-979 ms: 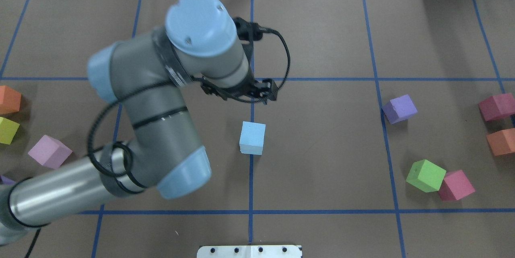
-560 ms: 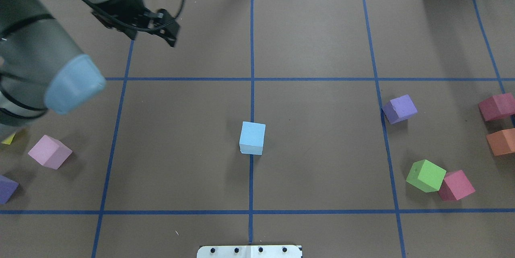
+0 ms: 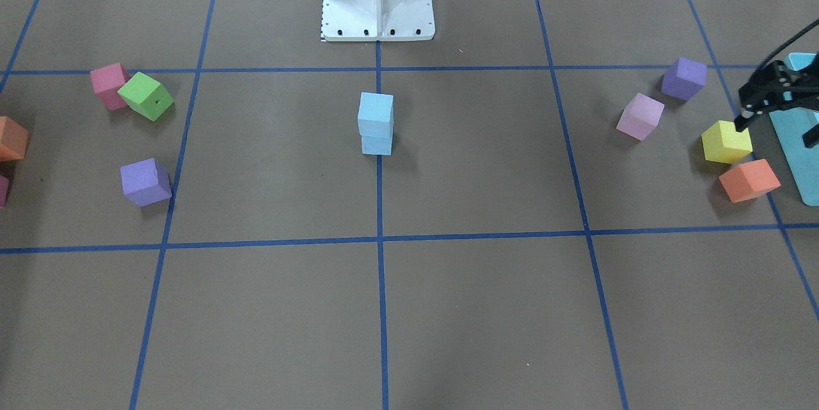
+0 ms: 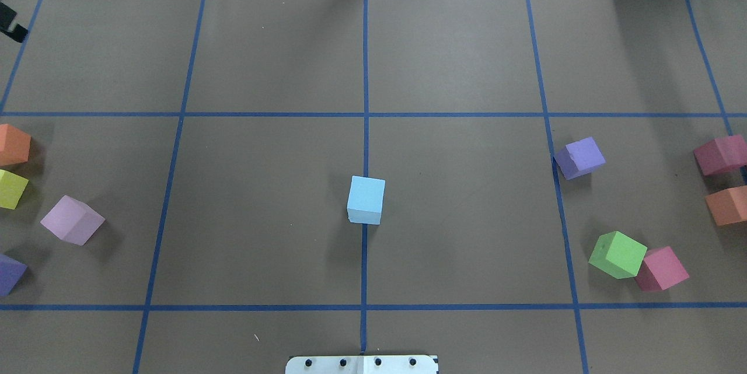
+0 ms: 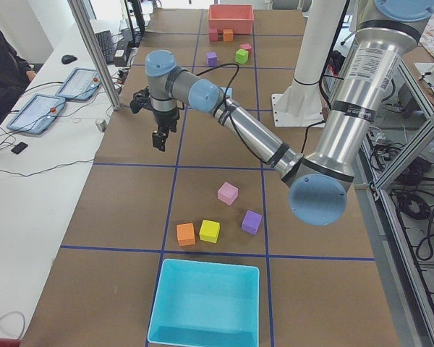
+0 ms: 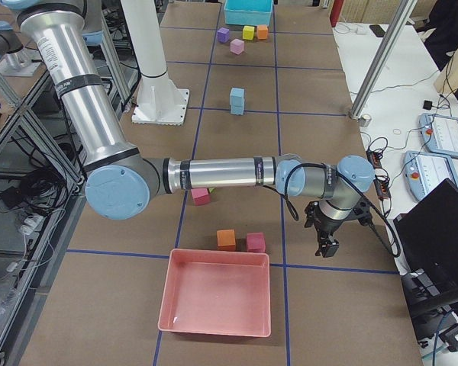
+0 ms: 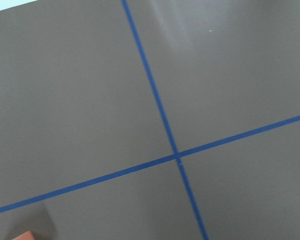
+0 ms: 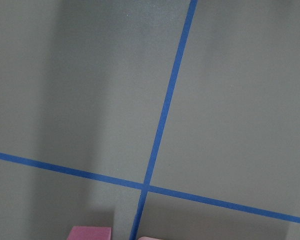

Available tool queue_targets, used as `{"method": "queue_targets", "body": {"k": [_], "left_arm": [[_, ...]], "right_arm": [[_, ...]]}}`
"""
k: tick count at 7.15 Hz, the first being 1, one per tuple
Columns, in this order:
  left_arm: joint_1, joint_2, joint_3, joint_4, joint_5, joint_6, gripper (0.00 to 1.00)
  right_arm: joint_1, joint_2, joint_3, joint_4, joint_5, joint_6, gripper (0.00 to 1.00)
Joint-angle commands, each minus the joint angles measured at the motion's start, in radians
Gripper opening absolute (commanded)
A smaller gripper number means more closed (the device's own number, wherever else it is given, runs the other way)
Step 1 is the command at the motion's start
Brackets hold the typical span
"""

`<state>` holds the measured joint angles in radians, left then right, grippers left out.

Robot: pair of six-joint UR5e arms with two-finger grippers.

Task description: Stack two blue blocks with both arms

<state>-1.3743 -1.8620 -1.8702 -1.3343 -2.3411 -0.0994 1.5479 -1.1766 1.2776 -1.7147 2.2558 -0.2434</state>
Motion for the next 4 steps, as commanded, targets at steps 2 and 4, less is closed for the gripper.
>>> {"method": "queue_targets", "body": {"k": [2,4], "left_arm": [[-0.136,0.009,0.253,-0.075,-0.055,0.248,0.98],[-0.157,0.007,0.447,-0.265,-0.053,0.297,0.98]], "right_arm": [[-0.020,0.009,0.040,0.003,0.002,0.078,1.00],[-0.019,0.006,0.065,0.003,0.005,0.078,1.00]]}}
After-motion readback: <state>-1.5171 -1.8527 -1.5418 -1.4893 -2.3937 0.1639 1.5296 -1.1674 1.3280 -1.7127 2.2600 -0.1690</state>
